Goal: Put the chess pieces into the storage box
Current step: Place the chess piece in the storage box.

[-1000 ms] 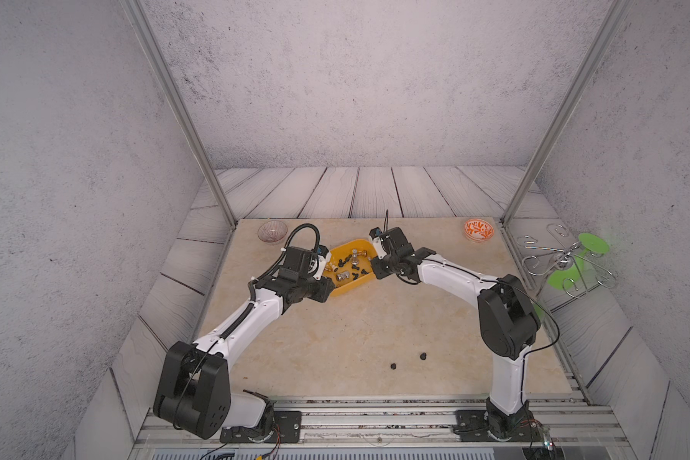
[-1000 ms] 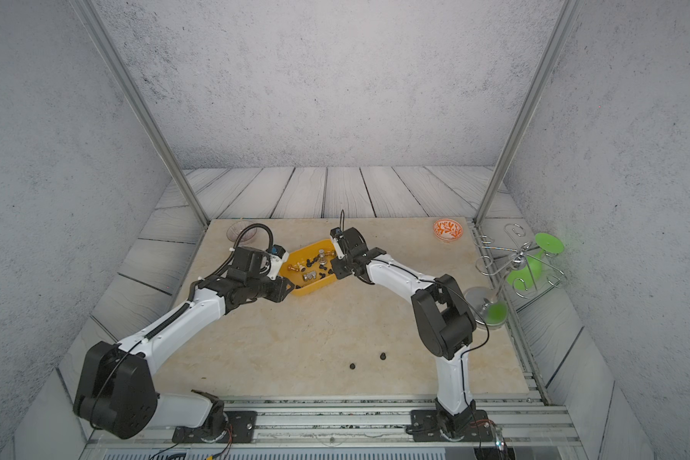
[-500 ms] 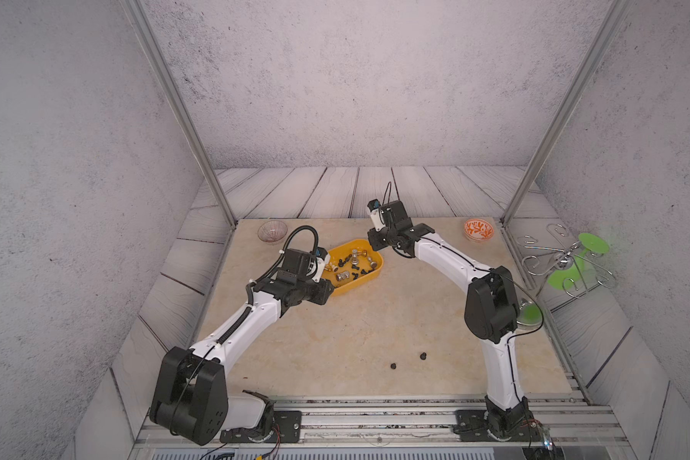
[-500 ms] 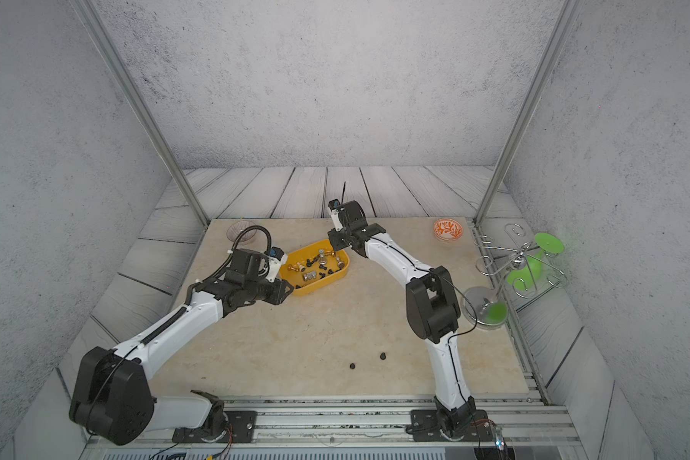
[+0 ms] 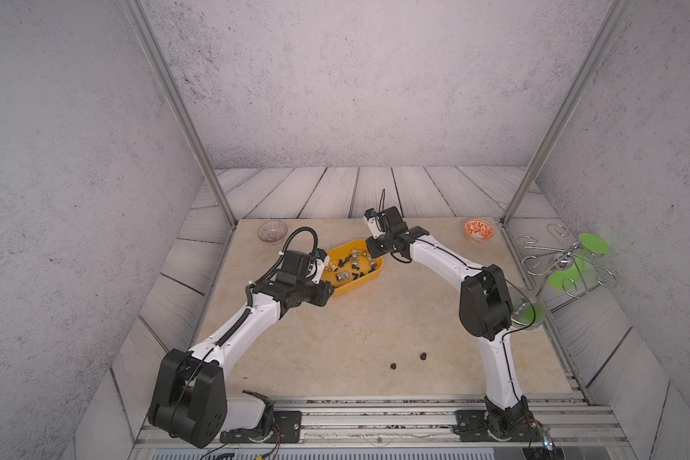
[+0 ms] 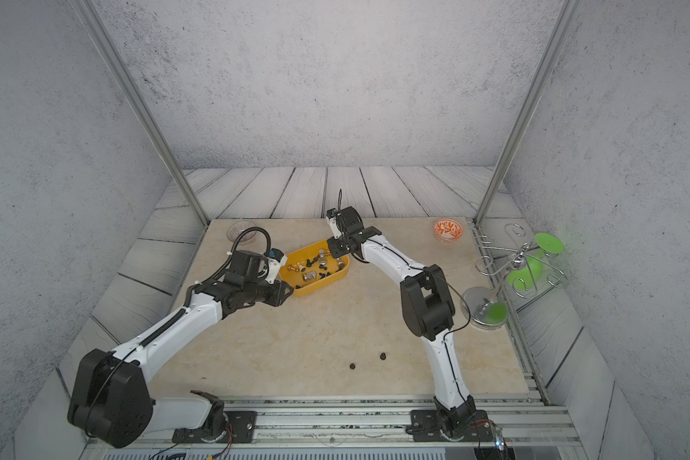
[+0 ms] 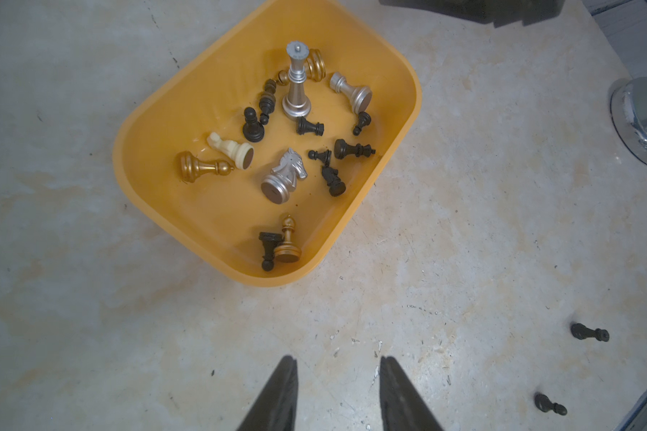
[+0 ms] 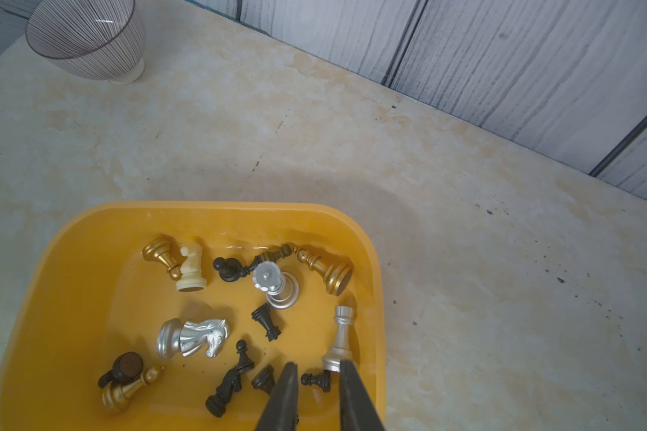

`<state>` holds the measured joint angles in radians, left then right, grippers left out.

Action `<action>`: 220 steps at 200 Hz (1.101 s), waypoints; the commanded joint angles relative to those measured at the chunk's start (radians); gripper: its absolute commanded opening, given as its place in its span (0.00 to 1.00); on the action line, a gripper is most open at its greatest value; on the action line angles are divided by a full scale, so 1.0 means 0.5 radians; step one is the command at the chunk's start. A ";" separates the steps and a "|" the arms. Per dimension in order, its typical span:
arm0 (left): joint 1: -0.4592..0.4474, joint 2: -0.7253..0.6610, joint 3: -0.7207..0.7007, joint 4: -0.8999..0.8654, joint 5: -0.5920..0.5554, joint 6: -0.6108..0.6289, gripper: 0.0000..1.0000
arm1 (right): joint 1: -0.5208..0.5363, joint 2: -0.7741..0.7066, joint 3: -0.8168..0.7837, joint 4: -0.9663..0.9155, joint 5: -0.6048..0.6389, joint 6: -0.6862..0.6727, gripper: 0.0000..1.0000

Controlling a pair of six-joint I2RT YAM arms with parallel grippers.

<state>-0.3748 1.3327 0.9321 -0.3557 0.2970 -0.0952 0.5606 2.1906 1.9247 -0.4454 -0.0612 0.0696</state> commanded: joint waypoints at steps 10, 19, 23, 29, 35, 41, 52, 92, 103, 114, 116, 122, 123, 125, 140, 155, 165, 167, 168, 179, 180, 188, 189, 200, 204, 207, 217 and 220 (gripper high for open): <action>0.021 -0.033 -0.017 -0.003 0.019 -0.018 0.40 | 0.004 -0.007 -0.028 0.002 -0.034 -0.009 0.22; 0.021 -0.033 -0.016 -0.003 0.028 -0.016 0.40 | 0.004 -0.021 -0.043 0.012 -0.034 -0.010 0.23; 0.020 -0.033 -0.017 -0.002 0.033 -0.015 0.40 | 0.003 -0.029 -0.048 0.016 -0.034 -0.010 0.22; 0.020 -0.034 -0.018 -0.002 0.044 -0.008 0.40 | 0.005 -0.041 -0.062 0.023 -0.034 -0.010 0.22; 0.022 -0.033 -0.017 -0.001 0.056 -0.004 0.40 | 0.003 -0.054 -0.073 0.026 -0.032 -0.010 0.22; 0.019 -0.034 -0.017 -0.003 0.069 -0.001 0.40 | 0.001 -0.067 -0.084 0.030 -0.031 -0.009 0.22; 0.019 -0.039 -0.018 -0.001 0.095 0.008 0.40 | 0.001 -0.098 -0.107 0.035 -0.031 -0.010 0.23; 0.019 -0.051 -0.019 -0.023 0.156 0.015 0.40 | 0.002 -0.291 -0.309 0.109 -0.040 0.012 0.22; 0.014 -0.060 -0.029 -0.022 0.175 0.018 0.40 | 0.000 -0.374 -0.409 0.157 -0.037 0.023 0.22; 0.005 -0.069 -0.043 -0.025 0.176 0.023 0.40 | -0.002 -0.454 -0.502 0.188 -0.036 0.032 0.22; 0.002 -0.071 -0.044 -0.024 0.176 0.027 0.40 | -0.003 -0.469 -0.518 0.194 -0.034 0.033 0.22; -0.009 -0.074 -0.052 -0.025 0.170 0.036 0.40 | -0.007 -0.514 -0.568 0.208 -0.032 0.037 0.22; -0.012 -0.075 -0.053 -0.025 0.167 0.036 0.40 | -0.009 -0.519 -0.575 0.209 -0.031 0.038 0.22; -0.014 -0.077 -0.055 -0.026 0.165 0.039 0.40 | -0.008 -0.533 -0.592 0.213 -0.031 0.040 0.22; -0.052 -0.079 -0.063 -0.034 0.149 0.061 0.40 | -0.019 -0.636 -0.721 0.253 -0.023 0.051 0.22; -0.113 -0.076 -0.072 -0.036 0.128 0.089 0.40 | -0.034 -0.734 -0.859 0.291 -0.013 0.073 0.22; -0.171 -0.071 -0.075 -0.038 0.107 0.116 0.40 | -0.044 -0.797 -0.948 0.317 -0.006 0.090 0.22; -0.183 -0.070 -0.075 -0.037 0.103 0.121 0.40 | -0.047 -0.808 -0.966 0.322 -0.005 0.093 0.22; -0.189 -0.069 -0.074 -0.039 0.101 0.127 0.40 | -0.049 -0.814 -0.975 0.324 -0.004 0.095 0.22; -0.268 -0.057 -0.074 -0.053 0.055 0.188 0.40 | -0.069 -0.875 -1.063 0.338 0.002 0.116 0.22; -0.276 -0.056 -0.074 -0.054 0.051 0.194 0.40 | -0.071 -0.881 -1.066 0.338 0.004 0.119 0.22; -0.334 -0.042 -0.074 -0.068 0.023 0.256 0.40 | -0.087 -0.927 -1.132 0.341 0.007 0.131 0.22; -0.340 -0.040 -0.073 -0.076 0.021 0.265 0.40 | -0.088 -0.933 -1.141 0.341 0.008 0.132 0.22; -0.405 -0.020 -0.065 -0.098 0.004 0.340 0.40 | -0.111 -0.998 -1.236 0.349 0.016 0.147 0.22; -0.424 -0.015 -0.063 -0.107 0.004 0.357 0.40 | -0.120 -1.019 -1.272 0.353 0.021 0.149 0.22; -0.438 -0.012 -0.063 -0.108 0.004 0.374 0.40 | -0.126 -1.037 -1.298 0.356 0.024 0.151 0.22; -0.480 -0.003 -0.063 -0.110 0.005 0.416 0.40 | -0.152 -1.099 -1.398 0.363 0.028 0.164 0.22; -0.491 0.000 -0.064 -0.108 0.004 0.431 0.40 | -0.157 -1.115 -1.426 0.363 0.027 0.168 0.22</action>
<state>-0.5797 1.3174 0.9051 -0.3809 0.3210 0.0269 0.5056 1.7271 1.2999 -0.2657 -0.0673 0.1238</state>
